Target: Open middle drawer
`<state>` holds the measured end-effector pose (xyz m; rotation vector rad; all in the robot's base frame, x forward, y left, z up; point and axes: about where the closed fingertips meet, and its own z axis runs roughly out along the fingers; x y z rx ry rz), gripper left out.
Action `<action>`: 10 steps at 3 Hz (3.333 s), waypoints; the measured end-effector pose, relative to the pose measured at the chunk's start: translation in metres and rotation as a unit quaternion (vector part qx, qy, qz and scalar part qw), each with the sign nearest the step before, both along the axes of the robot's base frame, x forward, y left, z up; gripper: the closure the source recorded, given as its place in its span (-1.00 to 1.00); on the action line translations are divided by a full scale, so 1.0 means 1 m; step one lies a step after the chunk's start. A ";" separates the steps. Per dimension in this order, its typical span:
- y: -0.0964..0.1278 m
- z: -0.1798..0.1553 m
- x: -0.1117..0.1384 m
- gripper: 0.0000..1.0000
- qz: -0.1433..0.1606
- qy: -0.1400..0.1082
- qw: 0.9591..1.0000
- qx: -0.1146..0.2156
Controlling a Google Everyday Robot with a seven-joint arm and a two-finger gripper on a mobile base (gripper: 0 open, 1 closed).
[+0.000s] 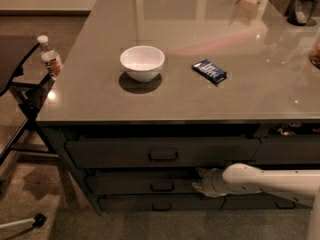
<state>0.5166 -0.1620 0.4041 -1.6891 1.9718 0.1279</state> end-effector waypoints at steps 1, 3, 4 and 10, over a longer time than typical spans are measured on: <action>-0.001 0.003 0.004 1.00 0.000 0.000 1.000 0.000; -0.002 0.000 0.000 1.00 -0.004 0.004 1.000 0.003; -0.002 0.000 0.000 0.63 -0.004 0.004 1.000 0.003; -0.002 0.000 0.000 -0.65 -0.004 0.004 1.000 0.003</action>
Offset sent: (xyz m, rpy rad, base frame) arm -0.3925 -0.1021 -0.2335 0.2537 0.3489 -0.4013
